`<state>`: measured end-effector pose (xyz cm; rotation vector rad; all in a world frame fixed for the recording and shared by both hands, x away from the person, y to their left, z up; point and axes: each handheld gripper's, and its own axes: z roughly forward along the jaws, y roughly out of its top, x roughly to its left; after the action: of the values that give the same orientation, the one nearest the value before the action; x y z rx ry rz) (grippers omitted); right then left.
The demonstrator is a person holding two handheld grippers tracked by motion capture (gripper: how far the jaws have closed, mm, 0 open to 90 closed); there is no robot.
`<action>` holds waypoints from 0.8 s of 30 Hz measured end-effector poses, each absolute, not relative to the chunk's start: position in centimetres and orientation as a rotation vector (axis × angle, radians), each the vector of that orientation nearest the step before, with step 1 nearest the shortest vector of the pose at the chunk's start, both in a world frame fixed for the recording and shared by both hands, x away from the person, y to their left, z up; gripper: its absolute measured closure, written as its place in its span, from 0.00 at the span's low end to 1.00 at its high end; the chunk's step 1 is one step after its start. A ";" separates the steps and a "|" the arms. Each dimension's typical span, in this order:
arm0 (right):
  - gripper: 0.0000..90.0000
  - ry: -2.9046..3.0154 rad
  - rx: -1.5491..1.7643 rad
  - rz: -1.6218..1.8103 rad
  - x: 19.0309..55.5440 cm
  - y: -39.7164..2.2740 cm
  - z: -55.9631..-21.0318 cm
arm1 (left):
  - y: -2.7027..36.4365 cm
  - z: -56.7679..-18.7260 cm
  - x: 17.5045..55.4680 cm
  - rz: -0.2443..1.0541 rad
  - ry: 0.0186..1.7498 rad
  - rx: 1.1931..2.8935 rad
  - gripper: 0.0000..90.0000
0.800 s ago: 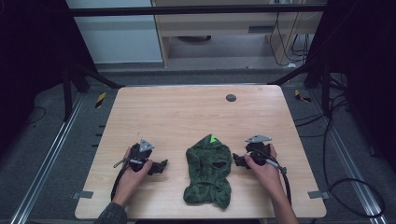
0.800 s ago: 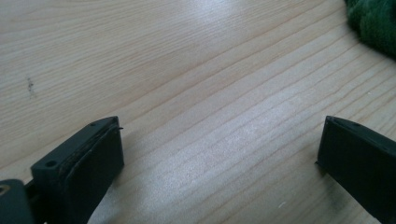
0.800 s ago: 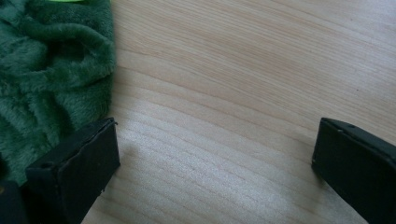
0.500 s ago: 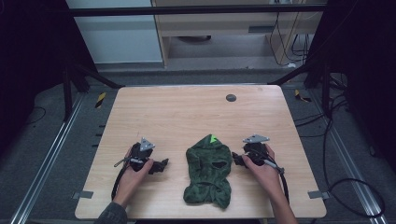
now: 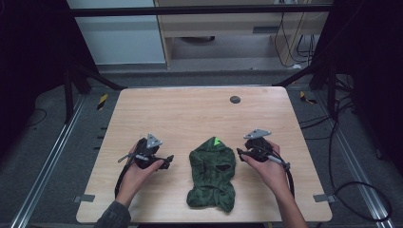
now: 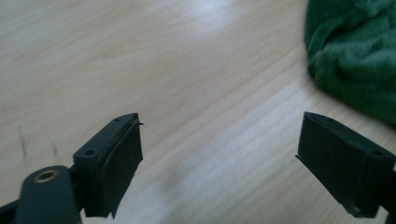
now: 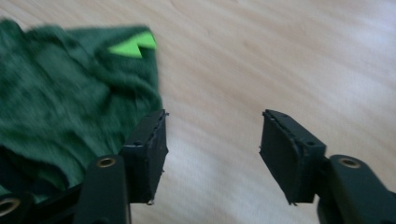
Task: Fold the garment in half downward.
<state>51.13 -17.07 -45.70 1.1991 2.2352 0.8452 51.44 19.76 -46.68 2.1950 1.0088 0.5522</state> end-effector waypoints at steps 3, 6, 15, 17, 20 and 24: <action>0.51 2.261 1.166 0.872 52.1 -16.3 -44.5 | 17.9 -46.3 53.4 0.511 0.977 2.224 0.17; 0.58 2.259 1.137 0.951 52.5 -15.5 -44.1 | 16.2 -46.8 54.5 0.464 0.960 2.238 0.20; 0.76 2.323 1.111 0.980 51.8 -14.0 -45.2 | 15.1 -47.0 53.7 0.429 0.949 2.235 0.24; 0.78 2.329 1.110 0.982 51.7 -13.9 -45.4 | 14.7 -46.9 53.6 0.434 0.938 2.227 0.25; 0.79 2.349 1.113 0.972 51.8 -13.7 -46.0 | 14.0 -46.9 53.4 0.437 0.917 2.232 0.27; 0.73 2.368 1.129 0.951 52.0 -13.7 -46.8 | 13.3 -47.5 53.4 0.429 0.913 2.252 0.28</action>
<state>52.00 -13.72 -46.78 1.1286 2.3684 0.9512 53.40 13.33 -47.52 2.2515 0.9135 0.4291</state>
